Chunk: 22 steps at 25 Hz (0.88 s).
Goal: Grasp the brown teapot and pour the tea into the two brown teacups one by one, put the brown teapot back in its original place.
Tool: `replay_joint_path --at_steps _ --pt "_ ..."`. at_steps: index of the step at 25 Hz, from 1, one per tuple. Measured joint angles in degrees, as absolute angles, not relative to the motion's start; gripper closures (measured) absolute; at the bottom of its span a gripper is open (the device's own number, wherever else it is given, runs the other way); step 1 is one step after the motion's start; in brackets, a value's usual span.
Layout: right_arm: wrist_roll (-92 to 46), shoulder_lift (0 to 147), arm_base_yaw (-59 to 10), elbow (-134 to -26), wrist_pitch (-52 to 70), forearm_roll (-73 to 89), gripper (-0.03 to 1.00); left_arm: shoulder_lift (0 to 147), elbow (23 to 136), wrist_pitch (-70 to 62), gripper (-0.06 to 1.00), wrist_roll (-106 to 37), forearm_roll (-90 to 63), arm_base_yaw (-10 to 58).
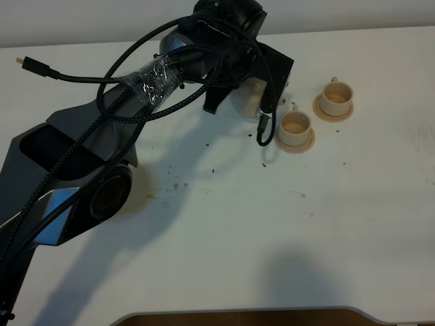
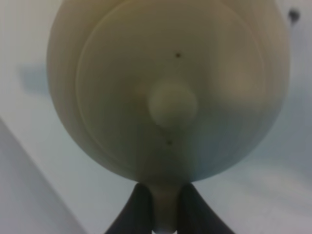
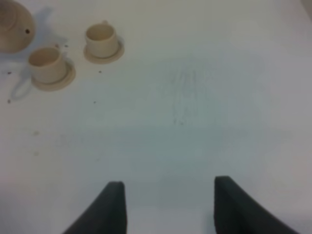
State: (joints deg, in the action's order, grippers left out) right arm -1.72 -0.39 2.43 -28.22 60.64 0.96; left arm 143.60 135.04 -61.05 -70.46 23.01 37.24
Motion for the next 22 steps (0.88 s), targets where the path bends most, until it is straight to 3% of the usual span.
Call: replay_joint_path --at_steps 22 --pt "-1.72 -0.39 2.43 -28.22 60.64 1.09 0.53 143.60 135.04 -60.90 0.82 -74.96 28.85 41.42"
